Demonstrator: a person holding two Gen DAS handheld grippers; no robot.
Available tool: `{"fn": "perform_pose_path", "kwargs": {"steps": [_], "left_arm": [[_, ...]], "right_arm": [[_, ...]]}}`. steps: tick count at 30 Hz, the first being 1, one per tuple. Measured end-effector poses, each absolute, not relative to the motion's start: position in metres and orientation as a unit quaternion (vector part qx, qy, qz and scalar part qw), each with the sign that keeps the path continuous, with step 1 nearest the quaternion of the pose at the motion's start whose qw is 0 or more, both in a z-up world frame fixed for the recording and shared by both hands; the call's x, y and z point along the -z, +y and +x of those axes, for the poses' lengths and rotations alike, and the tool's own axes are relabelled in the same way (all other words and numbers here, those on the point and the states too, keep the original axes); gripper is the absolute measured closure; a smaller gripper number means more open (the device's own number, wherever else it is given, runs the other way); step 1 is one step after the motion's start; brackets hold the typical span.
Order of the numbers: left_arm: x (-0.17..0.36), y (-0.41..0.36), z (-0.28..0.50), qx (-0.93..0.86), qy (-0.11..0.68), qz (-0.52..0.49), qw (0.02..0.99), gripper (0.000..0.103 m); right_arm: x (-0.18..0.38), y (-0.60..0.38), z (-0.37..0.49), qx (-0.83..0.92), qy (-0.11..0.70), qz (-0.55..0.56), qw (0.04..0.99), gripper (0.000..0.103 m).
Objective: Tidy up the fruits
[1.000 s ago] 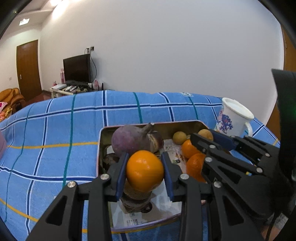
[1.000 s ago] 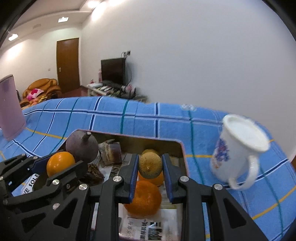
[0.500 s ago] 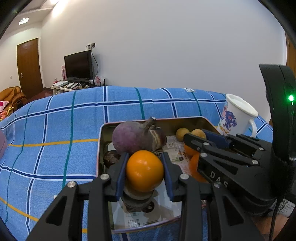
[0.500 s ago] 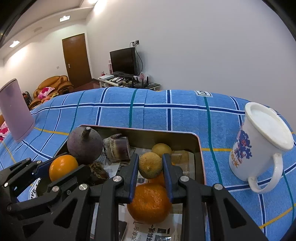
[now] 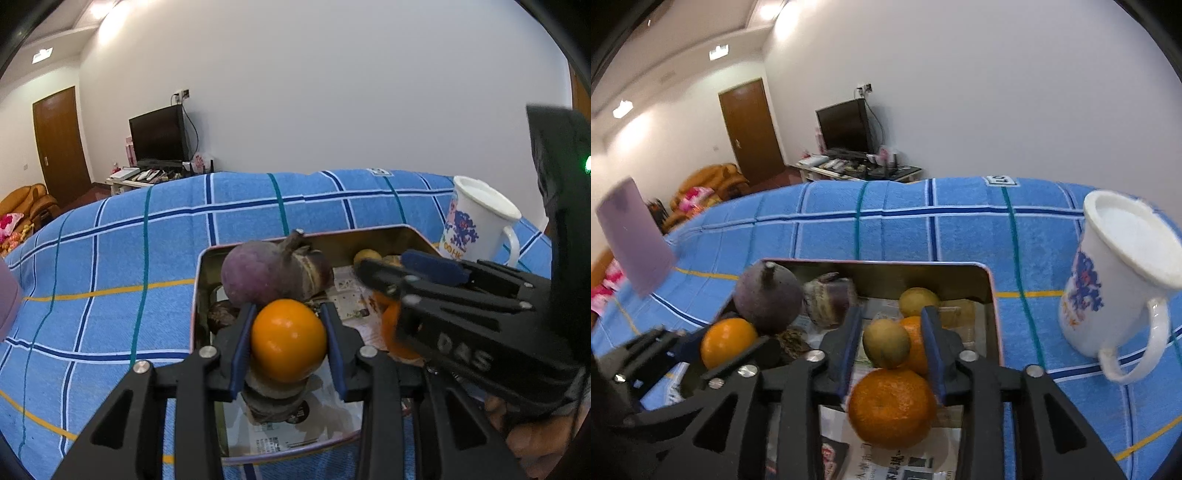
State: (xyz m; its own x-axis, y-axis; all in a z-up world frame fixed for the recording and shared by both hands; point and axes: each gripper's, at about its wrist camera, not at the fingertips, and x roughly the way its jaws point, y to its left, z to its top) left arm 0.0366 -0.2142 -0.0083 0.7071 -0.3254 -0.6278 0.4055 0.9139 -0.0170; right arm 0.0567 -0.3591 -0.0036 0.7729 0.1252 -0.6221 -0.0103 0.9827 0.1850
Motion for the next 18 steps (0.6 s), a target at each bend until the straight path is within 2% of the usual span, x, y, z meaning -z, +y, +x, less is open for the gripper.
{"fn": "perform_pose_path", "kwargs": {"steps": [1, 2, 10, 13, 18], "left_arm": [[0.008, -0.216, 0.036, 0.196, 0.326, 0.066, 0.922, 0.065], [0.008, -0.218, 0.035, 0.196, 0.325, 0.07, 0.923, 0.063], [0.006, -0.221, 0.03, 0.176, 0.317, 0.079, 0.929, 0.015], [0.001, -0.219, 0.022, 0.165, 0.295, 0.082, 0.938, 0.002], [-0.009, -0.208, 0.008, 0.145, 0.239, 0.062, 0.958, 0.0]], "right_arm": [[0.004, -0.36, 0.056, -0.047, 0.334, 0.097, 0.936, 0.035], [0.004, -0.36, 0.056, -0.059, 0.333, 0.109, 0.935, 0.031], [-0.001, -0.348, 0.048, -0.046, 0.312, 0.094, 0.944, 0.031], [-0.008, -0.355, 0.037, -0.022, 0.28, 0.102, 0.954, 0.031], [-0.018, -0.357, 0.016, 0.051, 0.217, 0.077, 0.972, 0.031]]}}
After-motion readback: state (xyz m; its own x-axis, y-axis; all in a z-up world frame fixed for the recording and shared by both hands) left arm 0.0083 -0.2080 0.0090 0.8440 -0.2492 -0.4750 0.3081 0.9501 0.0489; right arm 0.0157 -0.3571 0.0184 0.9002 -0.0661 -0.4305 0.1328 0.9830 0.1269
